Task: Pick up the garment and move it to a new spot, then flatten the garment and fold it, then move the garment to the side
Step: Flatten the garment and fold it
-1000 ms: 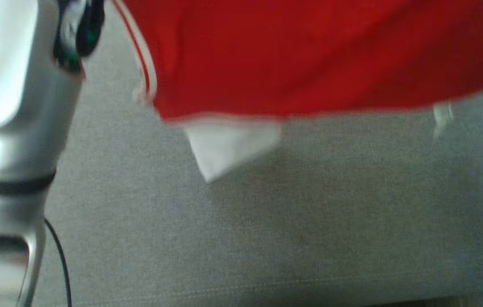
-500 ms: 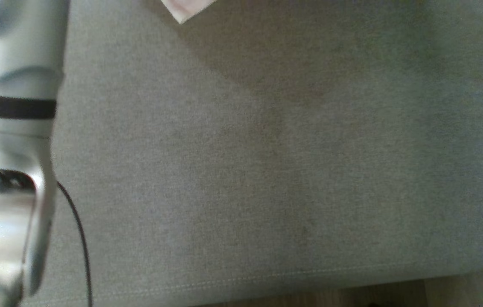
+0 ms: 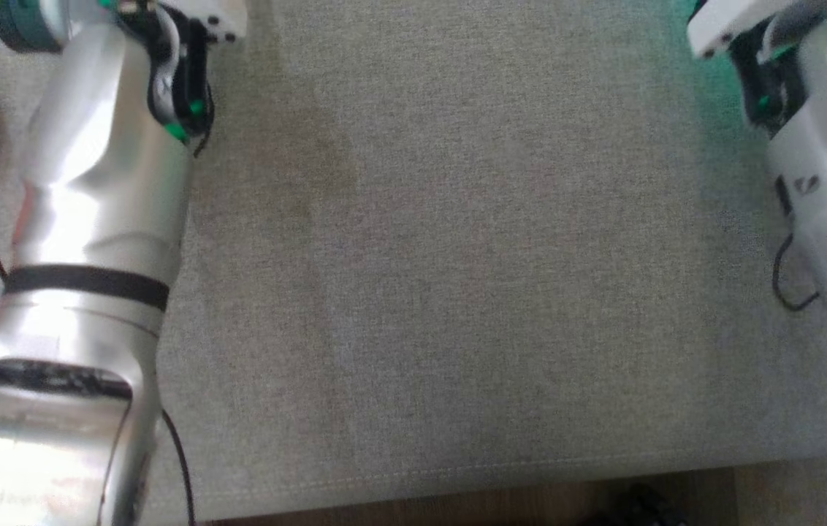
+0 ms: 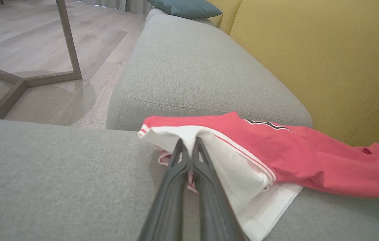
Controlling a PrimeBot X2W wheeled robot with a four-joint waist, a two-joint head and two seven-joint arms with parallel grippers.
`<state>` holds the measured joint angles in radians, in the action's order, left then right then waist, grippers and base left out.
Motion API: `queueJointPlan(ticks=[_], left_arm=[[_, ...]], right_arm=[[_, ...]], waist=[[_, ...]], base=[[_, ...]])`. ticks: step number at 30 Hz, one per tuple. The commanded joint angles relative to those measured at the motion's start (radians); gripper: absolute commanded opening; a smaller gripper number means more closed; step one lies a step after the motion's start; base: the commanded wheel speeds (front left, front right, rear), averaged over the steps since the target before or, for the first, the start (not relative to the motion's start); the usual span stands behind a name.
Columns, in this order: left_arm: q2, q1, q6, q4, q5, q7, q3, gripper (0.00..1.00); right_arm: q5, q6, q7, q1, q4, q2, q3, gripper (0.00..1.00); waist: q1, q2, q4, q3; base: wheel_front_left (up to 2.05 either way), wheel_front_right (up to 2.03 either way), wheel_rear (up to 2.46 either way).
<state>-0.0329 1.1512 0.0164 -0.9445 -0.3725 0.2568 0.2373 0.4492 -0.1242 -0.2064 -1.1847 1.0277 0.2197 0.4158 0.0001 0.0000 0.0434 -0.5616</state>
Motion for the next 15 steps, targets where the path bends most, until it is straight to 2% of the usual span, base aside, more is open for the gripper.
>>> queueJointPlan(ticks=[1, 8, 15], left_arm=[[-0.026, -0.017, -0.004, 0.044, 0.005, 0.005, -0.028, 0.0], [-0.025, -0.26, -0.016, 0.24, 0.045, 0.005, -0.096, 0.0], [-0.023, -0.614, -0.03, 0.514, 0.087, 0.005, -0.141, 0.0]], right_arm=[[0.029, -0.007, -0.017, 0.039, -0.032, -0.001, 0.015, 0.0], [0.118, -0.007, -0.045, 0.229, -0.13, 0.072, 0.066, 0.0], [0.152, -0.007, -0.051, 0.489, -0.286, 0.149, 0.038, 0.0]], waist=[[-0.0001, 0.0, 0.001, 0.005], [-0.0001, 0.0, 0.007, 0.08], [-0.0001, 0.0, -0.008, 0.195]], base=[[0.0, 0.0, 0.0], [0.0, 0.0, 0.0], [0.0, 0.0, 0.0]])
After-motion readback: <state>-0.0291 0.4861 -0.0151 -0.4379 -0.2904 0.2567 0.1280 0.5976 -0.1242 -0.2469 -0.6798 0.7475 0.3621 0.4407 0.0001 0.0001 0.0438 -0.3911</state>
